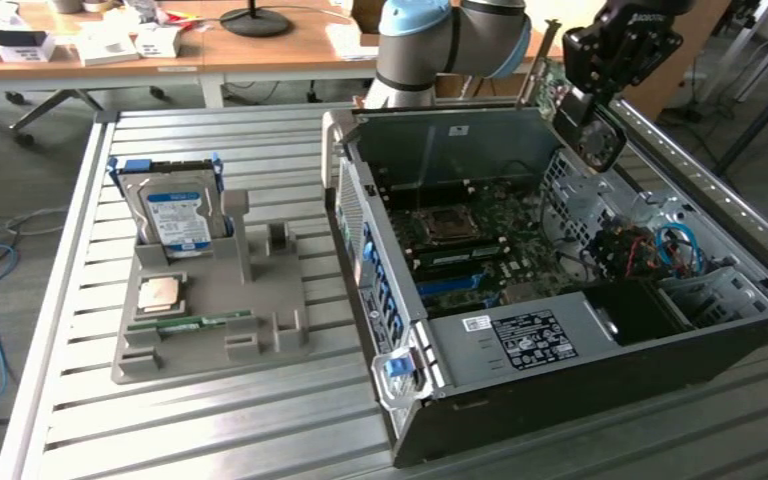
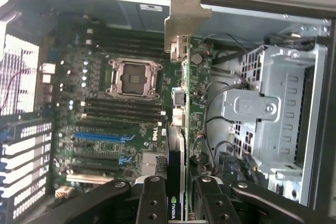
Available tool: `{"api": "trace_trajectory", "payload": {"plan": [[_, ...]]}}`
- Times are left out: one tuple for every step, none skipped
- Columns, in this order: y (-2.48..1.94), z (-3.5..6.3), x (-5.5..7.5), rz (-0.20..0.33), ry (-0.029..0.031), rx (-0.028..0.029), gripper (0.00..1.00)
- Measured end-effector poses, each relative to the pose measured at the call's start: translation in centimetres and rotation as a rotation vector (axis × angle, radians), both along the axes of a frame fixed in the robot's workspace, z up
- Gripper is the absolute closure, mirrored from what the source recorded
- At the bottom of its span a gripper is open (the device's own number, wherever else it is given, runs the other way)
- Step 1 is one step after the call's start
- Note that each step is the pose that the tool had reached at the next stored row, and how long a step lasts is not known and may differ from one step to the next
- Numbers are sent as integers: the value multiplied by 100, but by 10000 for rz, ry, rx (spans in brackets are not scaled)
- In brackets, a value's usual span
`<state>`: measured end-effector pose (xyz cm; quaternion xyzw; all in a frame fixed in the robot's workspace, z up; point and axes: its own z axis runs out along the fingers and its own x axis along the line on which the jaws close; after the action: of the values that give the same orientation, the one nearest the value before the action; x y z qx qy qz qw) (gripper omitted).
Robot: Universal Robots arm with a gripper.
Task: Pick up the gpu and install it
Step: 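Insert the gpu into the slot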
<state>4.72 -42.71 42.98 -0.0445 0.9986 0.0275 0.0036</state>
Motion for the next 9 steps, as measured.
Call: {"api": "trace_trajectory", "payload": {"plan": [[0, -1, 0, 170, 0, 0, 74], [0, -2, 0, 347, 0, 0, 74], [0, -2, 0, 508, 0, -1, 74], [0, -3, 0, 683, 0, 0, 74], [0, -4, 0, 860, 0, 0, 74], [0, -5, 0, 1041, 0, 0, 74], [0, -6, 0, 1219, 0, -1, 74], [0, -6, 0, 1397, 0, -1, 74], [0, -7, 0, 1587, 0, -1, 74]]}}
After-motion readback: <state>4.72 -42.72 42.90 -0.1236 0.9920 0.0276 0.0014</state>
